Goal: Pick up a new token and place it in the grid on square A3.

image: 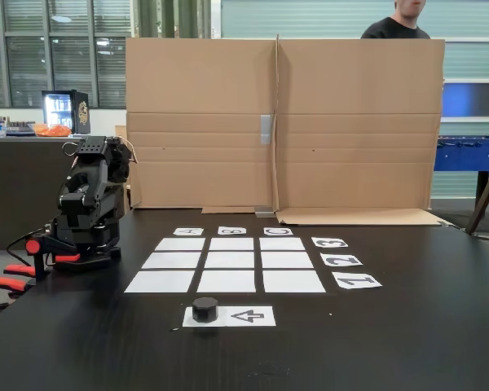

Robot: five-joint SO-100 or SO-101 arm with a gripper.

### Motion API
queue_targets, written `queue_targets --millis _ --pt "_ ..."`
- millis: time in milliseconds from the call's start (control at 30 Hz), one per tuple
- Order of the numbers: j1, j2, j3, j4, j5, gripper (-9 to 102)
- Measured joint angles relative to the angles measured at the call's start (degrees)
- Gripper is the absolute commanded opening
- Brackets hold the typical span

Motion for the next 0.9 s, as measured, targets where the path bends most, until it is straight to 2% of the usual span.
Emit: queue_targets --millis 267,433,800,900 --pt "0.00 0.00 0.00 0.00 0.00 7" --pt "0.00 0.00 0.00 0.00 0.00 0" --pt "0.09 0.00 0.00 -0.18 0.00 -1" --pt "3.34 0.00 -1.58 -2.11 0.00 -1"
